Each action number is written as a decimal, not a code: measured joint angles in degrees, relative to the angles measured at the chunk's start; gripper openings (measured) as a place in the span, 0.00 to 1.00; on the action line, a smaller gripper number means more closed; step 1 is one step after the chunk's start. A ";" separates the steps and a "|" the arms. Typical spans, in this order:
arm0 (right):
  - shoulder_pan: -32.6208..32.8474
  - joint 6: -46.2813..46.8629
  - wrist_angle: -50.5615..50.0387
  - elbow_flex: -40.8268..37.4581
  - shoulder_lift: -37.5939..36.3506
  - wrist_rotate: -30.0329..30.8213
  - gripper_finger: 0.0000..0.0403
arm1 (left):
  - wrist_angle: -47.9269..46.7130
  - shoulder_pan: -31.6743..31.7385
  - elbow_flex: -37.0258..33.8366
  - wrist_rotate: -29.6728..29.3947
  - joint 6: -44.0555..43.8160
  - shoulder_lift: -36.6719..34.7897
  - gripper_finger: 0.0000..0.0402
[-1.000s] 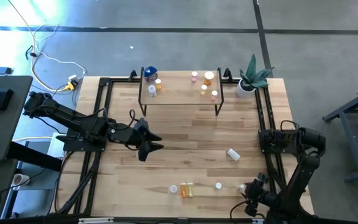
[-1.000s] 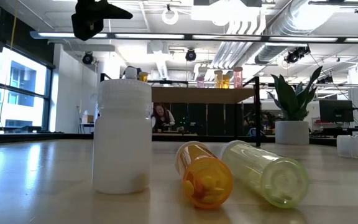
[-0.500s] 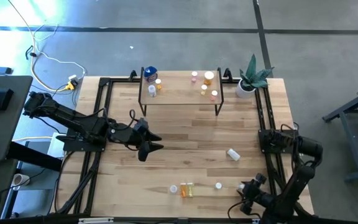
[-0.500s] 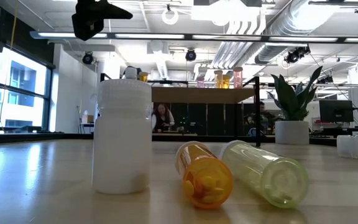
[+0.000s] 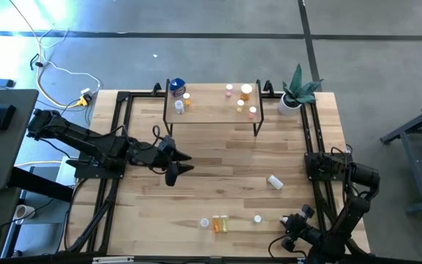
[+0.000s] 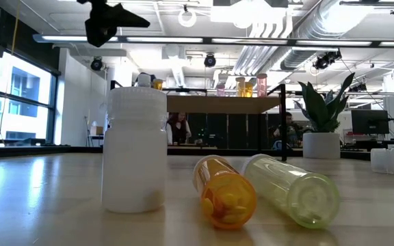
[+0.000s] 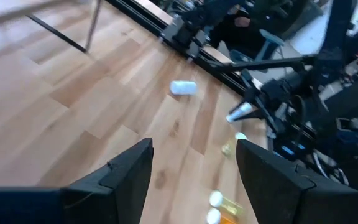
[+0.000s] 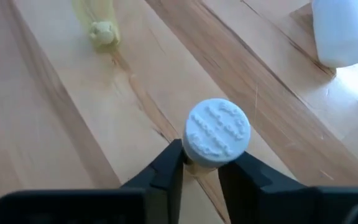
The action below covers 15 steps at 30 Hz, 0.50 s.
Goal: Pick and place medicine bottles onto shelf by color
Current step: Put the small white pill bottle on the shelf
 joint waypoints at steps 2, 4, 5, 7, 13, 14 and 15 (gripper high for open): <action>0.00 0.88 0.02 0.00 0.00 0.02 0.16 | -0.02 0.92 0.00 -0.02 0.42 0.00 0.55; 0.00 1.75 0.02 0.00 0.00 0.00 0.15 | -0.03 1.73 0.02 0.04 0.44 0.00 0.55; 0.00 2.31 0.02 0.00 -0.02 -0.04 0.14 | -0.05 2.09 0.01 0.28 0.45 0.00 0.55; -0.02 3.52 -0.02 0.10 -0.06 -0.43 0.15 | -0.03 2.59 0.00 0.47 0.45 0.00 0.55; -1.71 4.70 0.11 2.67 -0.63 -4.51 0.16 | 0.16 3.02 0.02 0.66 2.60 0.00 0.55; -2.19 4.70 0.10 3.04 -0.89 -4.52 0.15 | 0.27 3.02 0.02 0.66 3.63 0.00 0.55; -2.80 4.70 0.00 3.57 -1.08 -4.52 0.15 | 0.54 3.02 0.02 0.69 4.77 0.00 0.55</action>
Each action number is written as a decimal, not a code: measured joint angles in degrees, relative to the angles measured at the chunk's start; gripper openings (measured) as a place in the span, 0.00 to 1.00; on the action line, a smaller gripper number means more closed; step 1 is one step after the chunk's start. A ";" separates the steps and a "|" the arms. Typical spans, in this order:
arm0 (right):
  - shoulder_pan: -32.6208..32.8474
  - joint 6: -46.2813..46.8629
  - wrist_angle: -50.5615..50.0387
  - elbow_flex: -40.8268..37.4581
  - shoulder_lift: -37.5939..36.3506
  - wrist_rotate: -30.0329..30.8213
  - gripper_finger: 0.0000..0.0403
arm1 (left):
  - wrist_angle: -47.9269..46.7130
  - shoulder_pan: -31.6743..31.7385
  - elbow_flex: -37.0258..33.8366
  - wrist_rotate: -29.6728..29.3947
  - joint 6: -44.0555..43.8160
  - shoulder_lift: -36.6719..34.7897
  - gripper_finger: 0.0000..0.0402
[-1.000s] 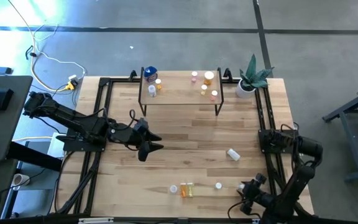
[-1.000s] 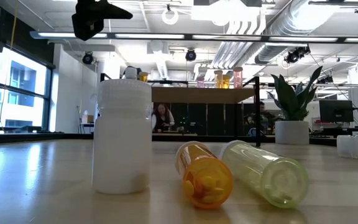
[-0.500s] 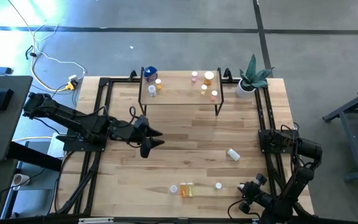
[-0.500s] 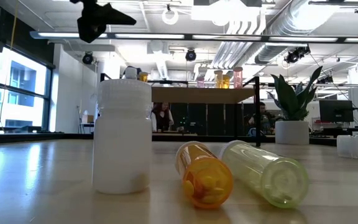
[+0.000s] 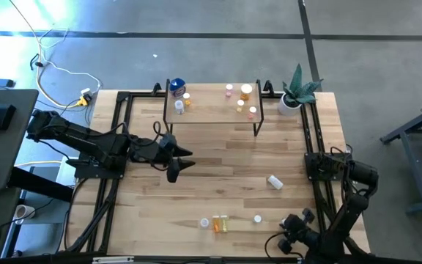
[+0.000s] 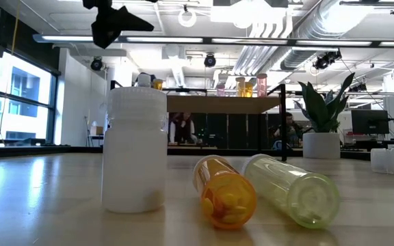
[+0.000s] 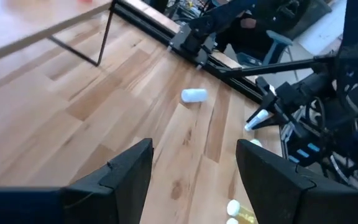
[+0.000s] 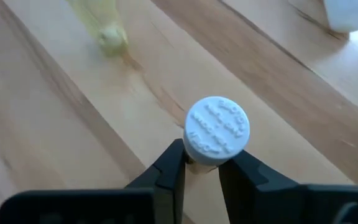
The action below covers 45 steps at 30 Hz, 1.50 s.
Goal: Pick and place medicine bottles onto shelf by color
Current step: Put the small white pill bottle on the shelf
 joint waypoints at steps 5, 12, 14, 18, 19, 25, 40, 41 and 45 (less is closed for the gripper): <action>-4.01 -0.25 -0.20 3.81 -0.21 -1.62 0.16 | 3.25 0.00 0.00 0.02 6.36 0.00 0.55; -9.93 -1.84 -3.63 10.22 -0.21 -1.90 0.16 | 5.60 0.00 0.02 0.03 15.91 0.00 0.55; -11.21 -1.72 -5.85 12.24 -0.21 -1.88 0.16 | 5.59 0.00 0.02 0.02 17.62 0.00 0.55; -13.19 -1.57 -10.92 16.26 -0.21 -1.88 0.16 | 5.59 0.00 0.02 0.02 19.50 0.00 0.55; -13.62 -1.58 -12.12 17.39 -0.21 -1.88 0.16 | 5.59 0.00 0.02 0.18 20.05 0.00 0.55; -16.53 -2.02 -20.30 24.97 -0.23 -1.90 0.16 | 5.64 0.00 0.02 1.78 22.26 0.00 0.55; -31.15 -29.63 -24.61 39.00 -0.23 -1.09 0.16 | 5.70 -0.02 0.02 1.81 26.08 0.00 0.55; -32.06 -31.15 -24.33 39.52 -0.23 -1.16 0.16 | 5.72 -0.02 0.02 1.81 26.28 0.00 0.55; -35.83 -38.30 -22.49 41.53 -0.23 -1.38 0.16 | 5.75 -0.02 0.02 1.78 27.20 0.00 0.55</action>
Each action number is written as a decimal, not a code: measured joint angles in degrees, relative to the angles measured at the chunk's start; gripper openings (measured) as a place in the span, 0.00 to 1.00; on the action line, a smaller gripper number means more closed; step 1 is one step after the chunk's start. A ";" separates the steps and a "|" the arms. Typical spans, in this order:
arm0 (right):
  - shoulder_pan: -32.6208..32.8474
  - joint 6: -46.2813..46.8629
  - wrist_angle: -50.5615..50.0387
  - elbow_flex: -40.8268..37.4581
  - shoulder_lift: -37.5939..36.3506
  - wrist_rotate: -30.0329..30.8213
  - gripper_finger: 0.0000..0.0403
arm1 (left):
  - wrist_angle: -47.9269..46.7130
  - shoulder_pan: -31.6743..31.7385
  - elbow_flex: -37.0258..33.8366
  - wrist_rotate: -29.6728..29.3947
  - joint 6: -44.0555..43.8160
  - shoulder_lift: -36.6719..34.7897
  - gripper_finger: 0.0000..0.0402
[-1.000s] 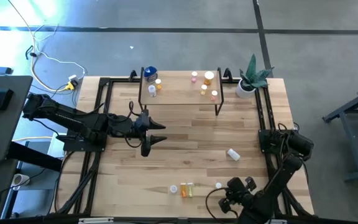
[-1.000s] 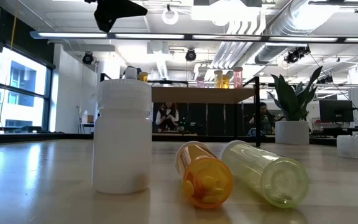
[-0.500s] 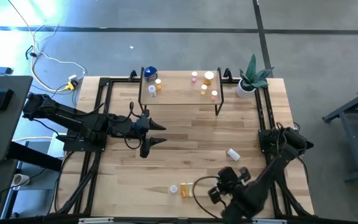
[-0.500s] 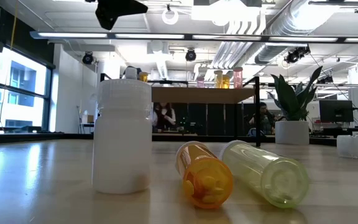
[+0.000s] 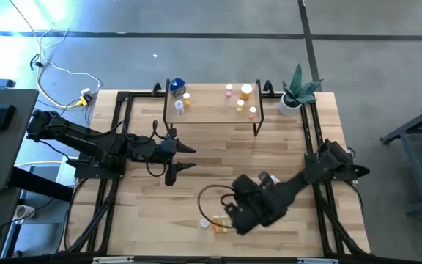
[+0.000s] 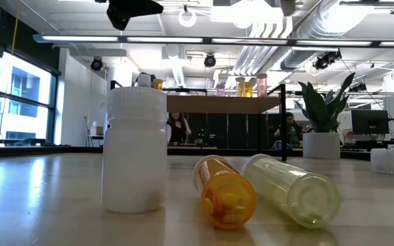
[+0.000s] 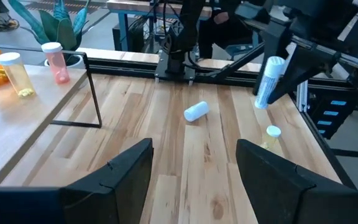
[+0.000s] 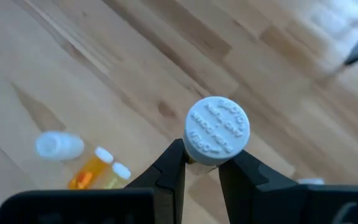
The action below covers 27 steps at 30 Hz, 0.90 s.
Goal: Pick and place medicine bottles onto shelf by color
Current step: Put the small white pill bottle on the shelf
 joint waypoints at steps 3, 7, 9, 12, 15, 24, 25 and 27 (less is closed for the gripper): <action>-2.88 -6.01 0.96 1.52 0.00 0.00 0.16 | 0.22 0.00 0.00 -0.02 0.00 0.00 0.55; -6.89 -13.82 1.73 3.87 -0.01 -1.04 0.16 | 1.15 0.00 0.00 -0.02 0.02 0.00 0.55; -8.85 -17.89 2.23 4.89 -0.02 -2.42 0.16 | 1.33 0.02 0.00 -0.02 0.03 0.00 0.55; -11.45 -24.34 4.22 6.38 -0.02 -3.83 0.16 | 1.16 0.02 0.00 -0.04 1.22 0.00 0.55; -13.86 -31.59 6.52 7.66 -0.02 -5.48 0.16 | 1.36 0.02 0.00 -0.06 1.25 0.00 0.55; -19.79 -49.19 8.76 11.85 -0.02 -10.35 0.16 | 8.06 1.06 -0.02 -2.55 1.07 0.00 0.55; -20.32 -50.92 8.73 12.30 -0.02 -10.79 0.16 | 8.78 1.59 -0.02 -2.74 1.06 0.00 0.55; -21.38 -53.84 8.79 13.12 -0.02 -12.26 0.16 | 10.04 2.54 -0.02 -2.81 1.05 0.00 0.55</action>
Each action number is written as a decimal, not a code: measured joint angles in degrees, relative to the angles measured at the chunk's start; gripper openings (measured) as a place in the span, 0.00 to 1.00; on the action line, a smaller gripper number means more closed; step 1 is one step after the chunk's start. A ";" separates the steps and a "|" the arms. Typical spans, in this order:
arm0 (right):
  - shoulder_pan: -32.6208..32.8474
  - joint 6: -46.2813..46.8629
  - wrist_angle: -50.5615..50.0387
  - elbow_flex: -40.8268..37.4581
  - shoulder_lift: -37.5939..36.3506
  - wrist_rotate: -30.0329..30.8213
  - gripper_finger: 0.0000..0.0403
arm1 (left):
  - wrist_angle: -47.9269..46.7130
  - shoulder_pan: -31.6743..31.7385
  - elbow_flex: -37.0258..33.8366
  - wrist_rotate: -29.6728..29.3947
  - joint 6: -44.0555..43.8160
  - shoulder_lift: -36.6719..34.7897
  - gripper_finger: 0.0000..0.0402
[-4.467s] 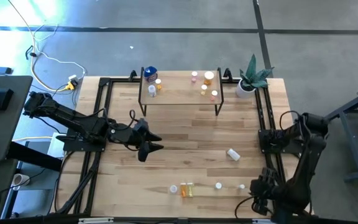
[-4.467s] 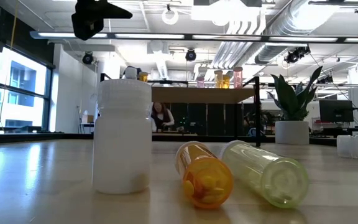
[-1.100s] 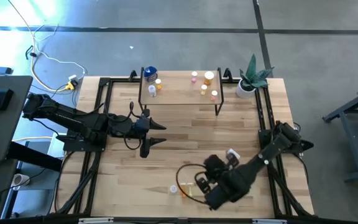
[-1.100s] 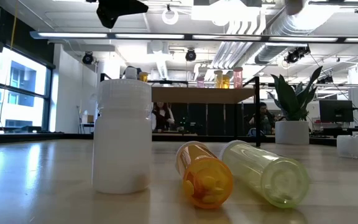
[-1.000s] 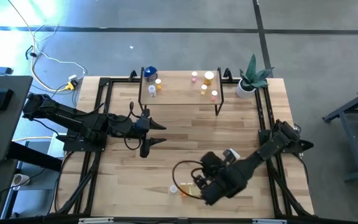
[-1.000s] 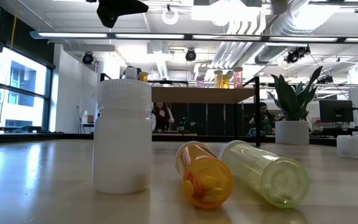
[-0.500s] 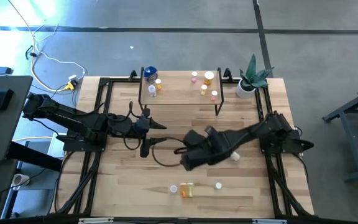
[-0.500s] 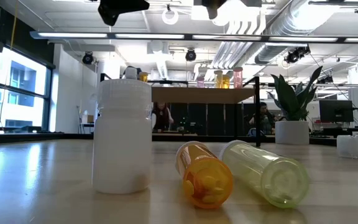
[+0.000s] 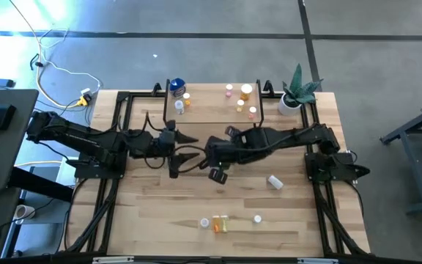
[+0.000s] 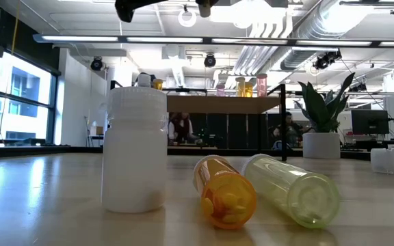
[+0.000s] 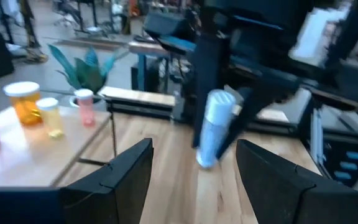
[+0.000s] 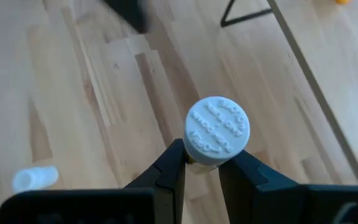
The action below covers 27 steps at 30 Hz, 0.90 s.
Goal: Pick and place medicine bottles onto shelf by color
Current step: Put the small white pill bottle on the shelf
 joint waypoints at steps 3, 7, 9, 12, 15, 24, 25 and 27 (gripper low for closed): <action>-1.72 -3.32 1.14 0.45 -0.02 -2.52 0.16 | 1.04 1.52 0.00 0.95 0.01 0.00 0.55; -3.93 -6.90 3.71 0.45 -0.02 -6.12 0.16 | 1.86 3.20 -0.02 2.53 0.45 0.00 0.55; -4.84 -7.90 4.52 0.45 -0.02 -7.22 0.16 | 1.98 3.81 -0.02 2.82 1.03 0.00 0.55; -6.18 -8.52 6.11 0.45 -0.02 -8.14 0.16 | 2.87 4.74 -0.02 4.18 1.91 0.00 0.55; -7.25 -8.72 7.30 0.45 -0.02 -9.11 0.16 | 3.75 5.54 -0.02 4.17 1.92 0.04 0.55; -9.17 -9.99 11.13 0.45 -0.02 -10.75 0.16 | 4.83 8.37 -0.04 3.31 1.92 0.48 0.55; -9.26 -9.99 11.21 0.45 -0.02 -10.75 0.16 | 5.21 8.60 -0.04 3.14 1.92 0.48 0.55; -9.59 -10.00 11.66 0.45 -0.02 -10.70 0.16 | 6.09 9.28 -0.04 4.11 1.92 0.48 0.55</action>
